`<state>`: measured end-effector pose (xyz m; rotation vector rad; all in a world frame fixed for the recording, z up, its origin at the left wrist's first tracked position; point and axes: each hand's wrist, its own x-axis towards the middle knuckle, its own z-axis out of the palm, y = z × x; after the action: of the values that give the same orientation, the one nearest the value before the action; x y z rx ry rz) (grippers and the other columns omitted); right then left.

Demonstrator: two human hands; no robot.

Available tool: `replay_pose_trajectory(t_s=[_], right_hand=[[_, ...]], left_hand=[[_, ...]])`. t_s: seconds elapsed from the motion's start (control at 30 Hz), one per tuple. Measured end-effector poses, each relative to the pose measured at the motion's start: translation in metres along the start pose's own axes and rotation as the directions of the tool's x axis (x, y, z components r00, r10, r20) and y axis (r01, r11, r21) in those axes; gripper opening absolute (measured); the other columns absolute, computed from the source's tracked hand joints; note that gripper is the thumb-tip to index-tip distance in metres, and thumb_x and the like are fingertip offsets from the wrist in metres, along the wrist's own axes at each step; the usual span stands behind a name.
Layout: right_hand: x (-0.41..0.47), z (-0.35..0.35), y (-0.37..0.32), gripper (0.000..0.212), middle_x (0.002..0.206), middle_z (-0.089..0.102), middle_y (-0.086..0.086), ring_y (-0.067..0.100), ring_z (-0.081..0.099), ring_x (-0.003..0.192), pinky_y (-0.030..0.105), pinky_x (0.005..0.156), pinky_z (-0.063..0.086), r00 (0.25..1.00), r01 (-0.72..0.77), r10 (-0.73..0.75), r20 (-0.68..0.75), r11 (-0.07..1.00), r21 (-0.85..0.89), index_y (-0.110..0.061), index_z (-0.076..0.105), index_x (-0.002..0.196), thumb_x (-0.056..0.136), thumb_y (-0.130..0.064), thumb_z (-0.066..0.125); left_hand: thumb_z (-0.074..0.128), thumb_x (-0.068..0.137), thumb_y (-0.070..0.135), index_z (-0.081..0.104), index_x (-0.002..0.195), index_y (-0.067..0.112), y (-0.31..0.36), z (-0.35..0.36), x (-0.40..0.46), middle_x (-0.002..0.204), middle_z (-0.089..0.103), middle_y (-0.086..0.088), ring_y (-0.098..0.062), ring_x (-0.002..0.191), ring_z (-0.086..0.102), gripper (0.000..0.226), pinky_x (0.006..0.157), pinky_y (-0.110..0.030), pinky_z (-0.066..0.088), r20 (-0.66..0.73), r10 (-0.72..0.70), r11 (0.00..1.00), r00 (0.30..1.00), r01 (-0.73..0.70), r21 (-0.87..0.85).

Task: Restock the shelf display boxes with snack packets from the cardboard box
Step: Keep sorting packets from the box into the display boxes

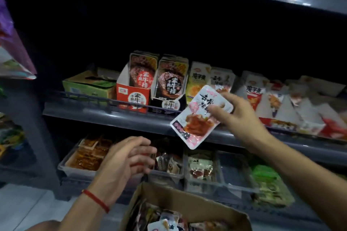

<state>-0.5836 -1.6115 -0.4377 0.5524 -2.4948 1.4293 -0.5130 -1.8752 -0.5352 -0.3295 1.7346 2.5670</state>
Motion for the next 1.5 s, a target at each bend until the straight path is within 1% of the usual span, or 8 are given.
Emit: replay_pose_trajectory(t_s=[0.27, 0.4, 0.5, 0.67, 1.1, 1.3, 1.4, 1.5], right_hand=[[0.047, -0.096, -0.014, 0.009, 0.100, 0.066, -0.011, -0.007, 0.062, 0.085, 0.008, 0.067, 0.051, 0.896, 0.035, -0.164, -0.413, 0.953, -0.302, -0.029, 0.060, 0.105, 0.100, -0.023, 0.062], [0.080, -0.086, 0.001, 0.014, 0.098, 0.060, -0.006, 0.007, 0.062, 0.088, -0.003, 0.051, 0.036, 0.946, -0.107, -0.055, -0.320, 0.879, -0.465, -0.027, 0.062, 0.113, 0.102, -0.019, 0.058], [0.103, -0.072, 0.024, 0.021, 0.106, 0.067, 0.009, 0.023, 0.066, 0.101, 0.021, 0.075, 0.049, 0.965, -0.179, 0.031, -0.259, 0.803, -0.568, -0.015, 0.068, 0.121, 0.101, -0.016, 0.060], [0.133, -0.058, 0.055, 0.009, 0.098, 0.069, 0.009, 0.025, 0.065, 0.091, 0.028, 0.073, 0.044, 0.971, -0.217, 0.096, -0.217, 0.726, -0.653, -0.015, 0.071, 0.102, 0.095, -0.013, 0.064], [0.136, -0.050, 0.060, 0.023, 0.087, 0.055, 0.010, 0.028, 0.054, 0.080, 0.034, 0.066, 0.035, 0.947, -0.181, -0.163, -0.278, 0.446, -0.876, -0.004, 0.066, 0.108, 0.097, -0.024, 0.067], [0.131, -0.052, 0.056, 0.033, 0.120, 0.060, 0.019, 0.036, 0.058, 0.107, 0.040, 0.073, 0.044, 0.939, -0.079, -0.275, -0.205, 0.408, -0.910, -0.006, 0.060, 0.127, 0.097, -0.019, 0.064], [0.102, -0.042, 0.040, 0.030, 0.119, 0.059, 0.012, 0.026, 0.056, 0.104, 0.033, 0.075, 0.043, 0.876, 0.129, -0.469, -0.115, 0.457, -0.880, -0.011, 0.060, 0.123, 0.095, -0.019, 0.058], [0.035, -0.006, 0.032, 0.023, 0.097, 0.063, 0.000, 0.014, 0.057, 0.081, 0.027, 0.069, 0.043, 0.892, 0.339, -0.447, 0.060, 0.576, -0.744, -0.019, 0.062, 0.104, 0.092, -0.034, 0.048]], left_hand=[[0.066, 0.081, 0.028, 0.067, 0.110, 0.001, -0.009, 0.018, 0.001, 0.100, 0.075, -0.023, -0.035, 0.081, 0.069, 0.040, 0.076, -0.047, 0.054, 0.038, 0.010, 0.993, 0.999, -0.014, 0.117], [0.067, 0.083, 0.026, 0.068, 0.109, 0.001, -0.016, 0.021, 0.003, 0.100, 0.075, -0.023, -0.034, 0.081, 0.069, 0.036, 0.074, -0.046, 0.053, 0.051, 0.000, 0.989, 0.999, -0.008, 0.147], [0.066, 0.086, 0.028, 0.069, 0.109, 0.003, -0.018, 0.020, 0.006, 0.103, 0.075, -0.021, -0.036, 0.085, 0.069, 0.034, 0.077, -0.049, 0.054, 0.073, -0.012, 0.983, 0.997, -0.002, 0.185], [0.067, 0.084, 0.028, 0.068, 0.108, 0.003, -0.018, 0.017, 0.006, 0.102, 0.075, -0.020, -0.036, 0.085, 0.069, 0.035, 0.078, -0.049, 0.053, 0.079, -0.021, 0.980, 0.997, 0.005, 0.198], [0.068, 0.082, 0.027, 0.071, 0.107, 0.007, -0.013, 0.020, 0.008, 0.100, 0.077, -0.016, -0.032, 0.084, 0.072, 0.032, 0.076, -0.045, 0.056, 0.082, -0.035, 0.966, 0.996, 0.013, 0.259], [0.069, 0.090, 0.020, 0.071, 0.106, 0.011, -0.015, 0.022, 0.010, 0.099, 0.077, -0.014, -0.032, 0.085, 0.073, 0.018, 0.081, -0.049, 0.057, 0.081, -0.041, 0.927, 0.996, 0.008, 0.375], [0.066, 0.096, 0.024, 0.067, 0.103, 0.028, -0.033, 0.012, 0.019, 0.095, 0.074, -0.001, -0.019, 0.087, 0.072, 0.007, 0.084, -0.043, 0.061, 0.085, 0.024, 0.673, 0.996, -0.079, 0.735], [0.058, 0.096, 0.033, 0.057, 0.114, 0.036, -0.061, -0.009, 0.023, 0.104, 0.071, 0.006, -0.013, 0.094, 0.067, 0.019, 0.084, -0.037, 0.058, 0.241, -0.110, 0.029, 0.964, -0.239, 0.971]])
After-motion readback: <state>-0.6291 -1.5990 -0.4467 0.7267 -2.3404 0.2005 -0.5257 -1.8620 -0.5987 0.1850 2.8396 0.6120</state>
